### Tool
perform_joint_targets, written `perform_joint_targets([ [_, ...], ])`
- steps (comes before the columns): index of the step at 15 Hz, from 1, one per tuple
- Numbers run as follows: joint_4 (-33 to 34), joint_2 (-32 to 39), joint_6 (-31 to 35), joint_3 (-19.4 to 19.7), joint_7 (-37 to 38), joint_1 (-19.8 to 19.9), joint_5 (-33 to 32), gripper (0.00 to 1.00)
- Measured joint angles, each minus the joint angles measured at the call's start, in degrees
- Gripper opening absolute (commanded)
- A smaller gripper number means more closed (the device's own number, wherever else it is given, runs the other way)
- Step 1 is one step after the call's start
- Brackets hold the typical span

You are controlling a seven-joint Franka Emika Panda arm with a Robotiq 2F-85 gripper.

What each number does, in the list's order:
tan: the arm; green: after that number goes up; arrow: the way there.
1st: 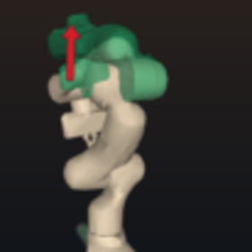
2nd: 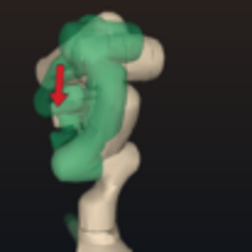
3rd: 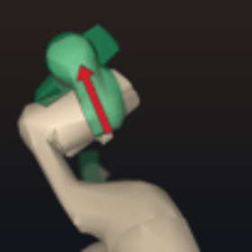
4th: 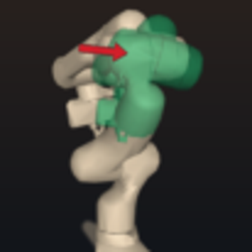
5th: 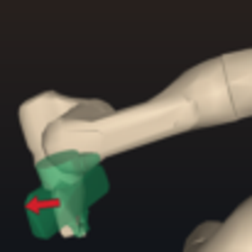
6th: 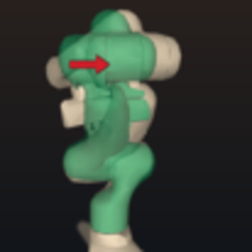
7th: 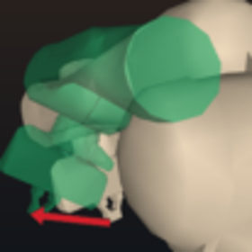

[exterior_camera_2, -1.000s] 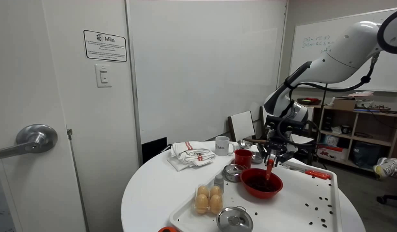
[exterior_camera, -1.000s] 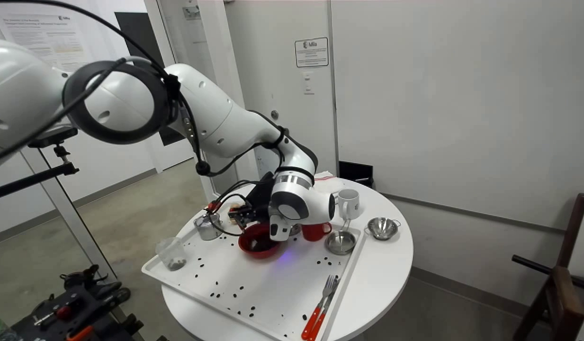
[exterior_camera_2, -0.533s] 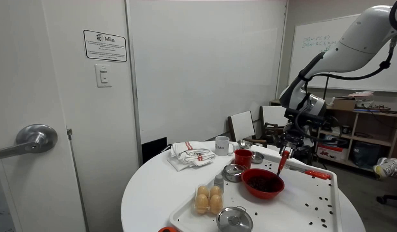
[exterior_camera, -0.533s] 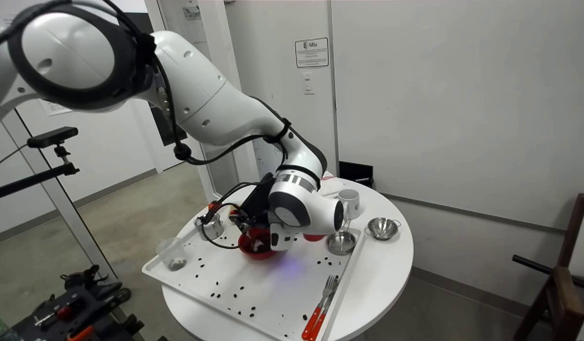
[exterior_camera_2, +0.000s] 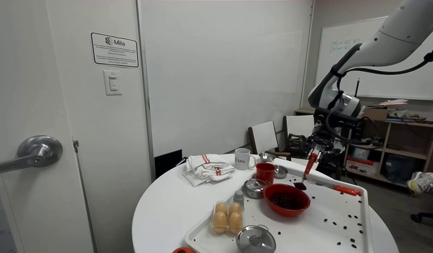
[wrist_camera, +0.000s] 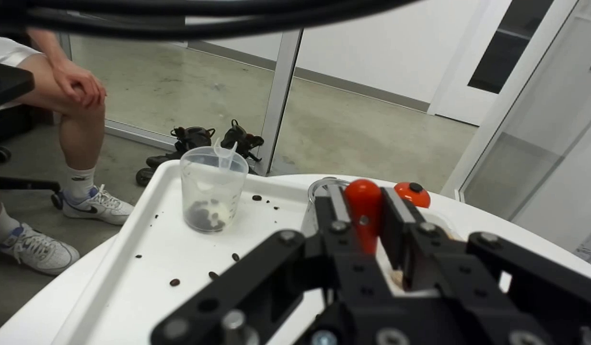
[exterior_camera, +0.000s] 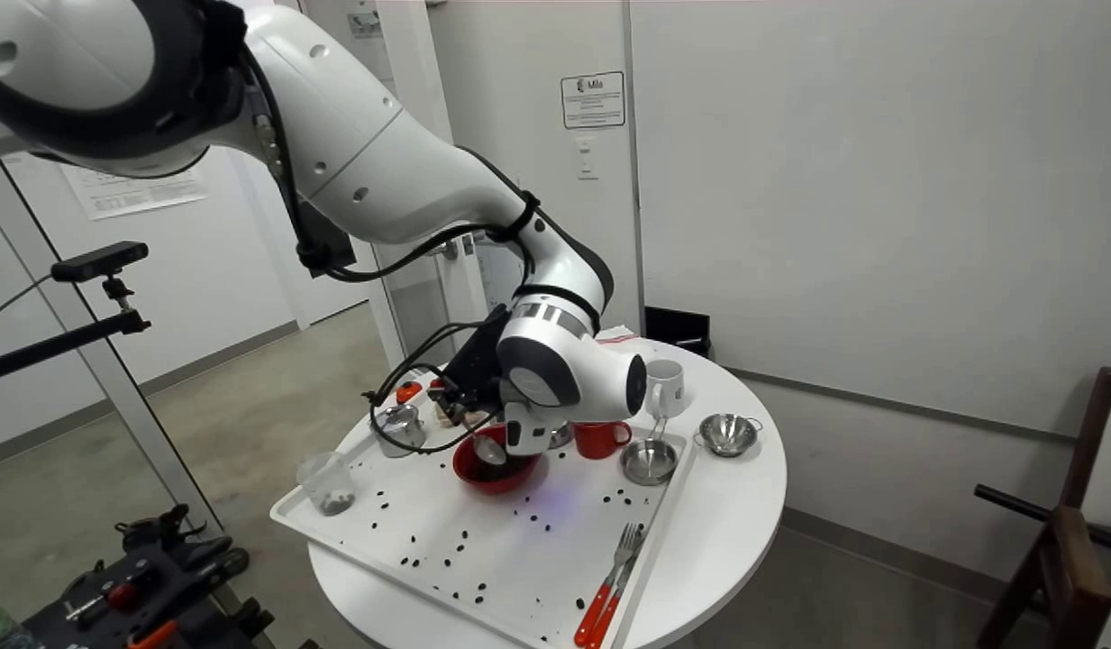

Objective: Use the spoon to stir the contents of the red bowl

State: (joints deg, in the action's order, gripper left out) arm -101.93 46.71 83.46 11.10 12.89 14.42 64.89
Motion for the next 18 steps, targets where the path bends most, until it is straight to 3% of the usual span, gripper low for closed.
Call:
perform_joint_targets([
  [8, 1.03, -0.32, 0.21, -0.24, 2.98, -0.96, 0.24, 0.09],
  [18, 7.85, 2.53, -1.52, -2.15, 13.96, -1.79, 0.43, 0.09],
])
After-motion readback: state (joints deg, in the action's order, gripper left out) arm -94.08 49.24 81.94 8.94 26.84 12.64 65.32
